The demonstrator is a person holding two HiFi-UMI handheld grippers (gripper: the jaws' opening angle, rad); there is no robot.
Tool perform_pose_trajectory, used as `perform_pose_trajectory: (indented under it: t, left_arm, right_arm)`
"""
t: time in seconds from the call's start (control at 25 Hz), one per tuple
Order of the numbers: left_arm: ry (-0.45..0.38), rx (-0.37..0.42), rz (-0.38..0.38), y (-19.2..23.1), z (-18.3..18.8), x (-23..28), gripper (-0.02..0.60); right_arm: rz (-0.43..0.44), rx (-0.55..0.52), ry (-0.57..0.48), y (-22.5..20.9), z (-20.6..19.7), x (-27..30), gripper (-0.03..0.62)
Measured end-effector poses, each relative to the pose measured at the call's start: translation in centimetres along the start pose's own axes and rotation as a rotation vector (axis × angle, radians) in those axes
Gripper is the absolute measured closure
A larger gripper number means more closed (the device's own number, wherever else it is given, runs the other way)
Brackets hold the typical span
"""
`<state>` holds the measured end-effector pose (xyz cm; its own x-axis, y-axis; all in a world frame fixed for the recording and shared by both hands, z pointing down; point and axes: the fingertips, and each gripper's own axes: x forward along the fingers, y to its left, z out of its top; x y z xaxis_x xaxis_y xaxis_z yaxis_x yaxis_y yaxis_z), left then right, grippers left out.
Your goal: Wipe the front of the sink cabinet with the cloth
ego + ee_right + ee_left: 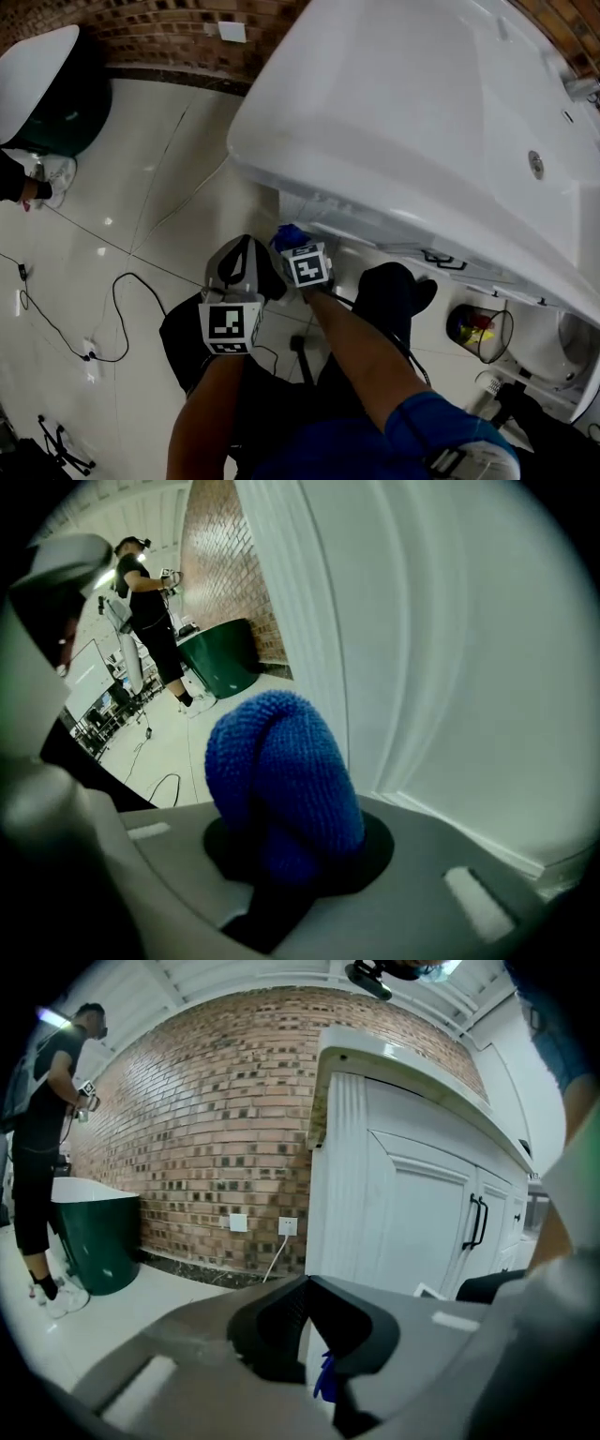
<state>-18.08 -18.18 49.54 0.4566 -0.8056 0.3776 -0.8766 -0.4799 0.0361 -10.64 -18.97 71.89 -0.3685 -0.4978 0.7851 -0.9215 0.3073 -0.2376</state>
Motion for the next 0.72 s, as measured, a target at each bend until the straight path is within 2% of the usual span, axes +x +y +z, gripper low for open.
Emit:
perform_pose_trajectory:
  t: [0.16, 0.28, 0.48, 0.72]
  left_arm:
    - [0.002, -0.027, -0.010, 1.4, -1.4, -0.6, 0.581]
    - [0.011, -0.046, -0.004, 1.9, -1.8, -0.4, 0.581]
    - [0.004, -0.057, -0.027, 1.0, -1.4, 0.6, 0.581]
    - [-0.007, 0.011, -0.106, -2.6, -0.3, 1.6, 0.581]
  right_arm:
    - [-0.034, 0.079, 0.110, -1.0, -1.8, 4.0, 0.528]
    - [-0.063, 0.128, 0.173, -2.3, -3.2, 4.2, 0.528]
    - [-0.134, 0.183, 0.196, -5.0, -5.2, 2.3, 0.528]
    - [-0.186, 0.264, 0.206, -8.2, -7.9, -0.9, 0.528]
